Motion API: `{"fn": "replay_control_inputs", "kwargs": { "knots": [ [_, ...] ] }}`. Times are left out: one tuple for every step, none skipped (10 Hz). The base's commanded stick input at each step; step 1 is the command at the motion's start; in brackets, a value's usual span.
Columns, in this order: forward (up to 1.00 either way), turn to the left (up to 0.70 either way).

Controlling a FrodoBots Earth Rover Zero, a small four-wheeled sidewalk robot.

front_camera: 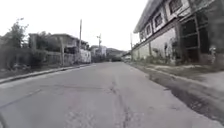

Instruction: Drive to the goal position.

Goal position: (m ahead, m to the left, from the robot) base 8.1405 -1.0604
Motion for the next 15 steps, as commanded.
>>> {"fn": "replay_control_inputs", "kwargs": {
  "knots": [
    [1.00,0.00],
    [1.00,0.00],
    [1.00,0.00],
    [1.00,0.00],
    [1.00,0.00],
    [1.00,0.00],
    [1.00,0.00],
    [1.00,0.00],
    [1.00,0.00],
    [1.00,0.00],
    [1.00,-0.04],
    [1.00,-0.17],
    [1.00,-0.30],
    [1.00,-0.40],
    [1.00,-0.40]
  ]
}}
